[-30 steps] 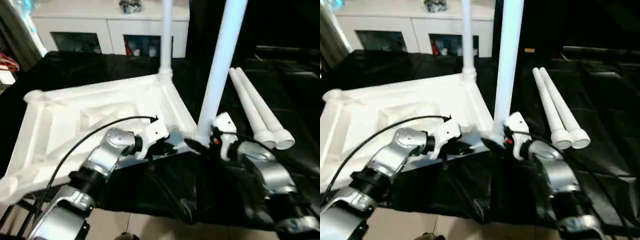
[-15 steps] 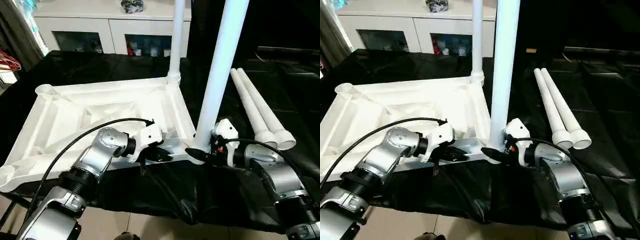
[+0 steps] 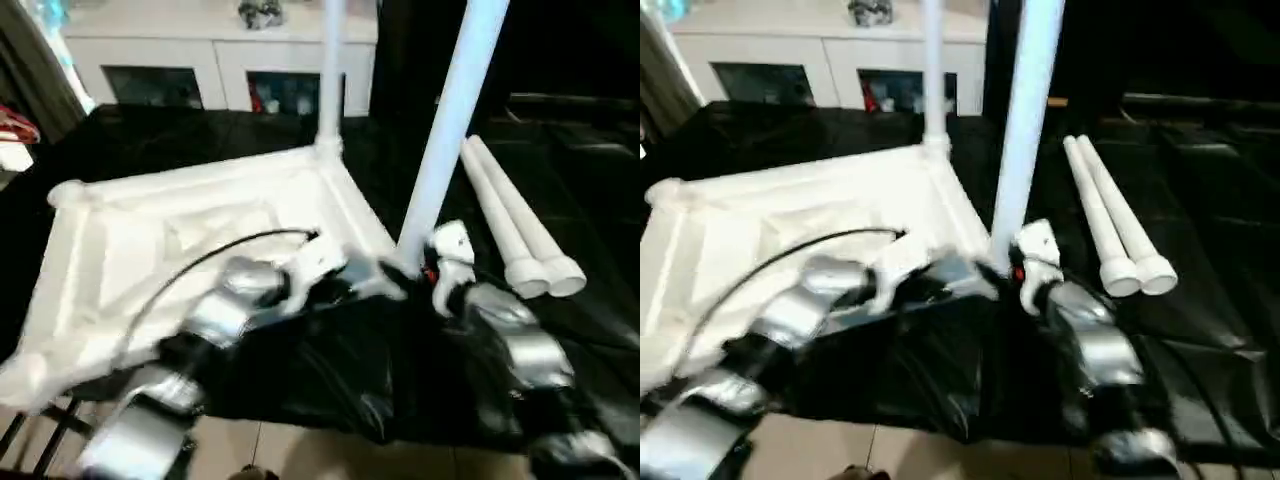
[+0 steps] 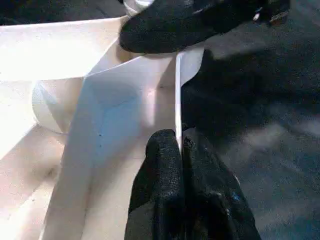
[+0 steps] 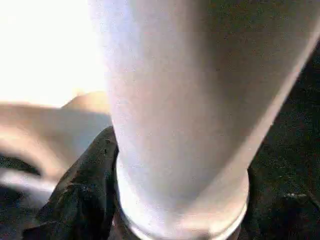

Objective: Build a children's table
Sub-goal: Rotate leg to tighten

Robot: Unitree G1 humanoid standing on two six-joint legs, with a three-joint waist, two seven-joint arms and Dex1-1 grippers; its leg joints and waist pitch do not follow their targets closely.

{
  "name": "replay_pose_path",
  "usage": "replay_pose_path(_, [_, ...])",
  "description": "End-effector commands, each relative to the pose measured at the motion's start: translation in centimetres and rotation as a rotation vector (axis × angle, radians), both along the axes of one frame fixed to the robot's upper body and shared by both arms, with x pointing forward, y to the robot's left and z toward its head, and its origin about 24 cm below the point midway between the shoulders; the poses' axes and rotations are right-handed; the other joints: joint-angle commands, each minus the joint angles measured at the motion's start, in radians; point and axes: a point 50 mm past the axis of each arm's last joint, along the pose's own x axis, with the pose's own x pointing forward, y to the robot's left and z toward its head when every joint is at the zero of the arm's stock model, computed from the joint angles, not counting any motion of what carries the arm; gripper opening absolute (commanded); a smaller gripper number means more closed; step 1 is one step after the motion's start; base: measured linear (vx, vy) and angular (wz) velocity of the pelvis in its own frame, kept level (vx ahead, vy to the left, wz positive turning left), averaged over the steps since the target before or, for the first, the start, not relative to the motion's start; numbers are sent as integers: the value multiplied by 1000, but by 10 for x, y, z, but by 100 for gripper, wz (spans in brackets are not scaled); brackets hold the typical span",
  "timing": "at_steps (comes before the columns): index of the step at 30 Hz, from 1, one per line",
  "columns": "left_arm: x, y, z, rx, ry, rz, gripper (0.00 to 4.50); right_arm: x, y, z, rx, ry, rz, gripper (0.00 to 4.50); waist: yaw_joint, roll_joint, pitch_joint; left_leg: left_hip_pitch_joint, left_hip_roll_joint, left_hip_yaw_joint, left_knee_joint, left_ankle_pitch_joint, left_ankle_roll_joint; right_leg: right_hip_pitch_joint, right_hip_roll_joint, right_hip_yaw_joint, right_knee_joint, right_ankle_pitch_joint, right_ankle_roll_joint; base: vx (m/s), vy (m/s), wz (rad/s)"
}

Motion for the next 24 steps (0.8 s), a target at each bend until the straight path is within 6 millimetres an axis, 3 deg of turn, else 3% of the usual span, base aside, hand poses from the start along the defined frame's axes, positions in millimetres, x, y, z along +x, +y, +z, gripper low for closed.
replay_pose_path(1, [10,-10,17,-57,-72,74,0,0,13,-10,16,46,-57,274,-4,-11,-65,32,33,-24,-75,-325,-15,30,-47,30,-94,-327,-187,0,0,0])
replay_pose_path(6, [5,-28,14,-52,-71,24,0,2,38,-10,-5,11,-33,274,-4,-9,-69,26,31,-22,-72,-282,8,36,-46,28,-89,-248,-197,0,0,0])
replay_pose_path(9, [3,-28,13,-43,-67,-8,0,3,40,-8,24,9,-13,344,-3,-8,-69,27,32,-22,-72,-286,20,37,-45,28,-87,-232,-203,0,0,0])
replay_pose_path(14, [-5,-16,12,-37,-57,-120,0,1,26,-1,-17,-28,98,393,-5,-7,-69,24,35,-23,-73,-297,27,41,-46,27,-86,-236,-205,0,0,0])
replay_pose_path(16, [-7,-14,12,-40,-50,-144,0,0,24,0,-13,-30,124,393,-6,-7,-70,26,35,-22,-72,-287,29,41,-46,28,-84,-207,-219,0,0,0])
replay_pose_path(20, [-16,0,11,-41,-14,-242,0,-16,16,3,-28,-20,353,393,-1,-6,-70,24,38,-21,-70,-266,52,45,-45,28,-78,-158,-233,0,0,0])
replay_pose_path(24, [-18,12,9,-10,10,-281,0,-30,7,4,-44,16,509,393,4,-6,-67,29,40,-21,-72,-295,50,42,-45,28,-82,-195,-236,0,0,0])
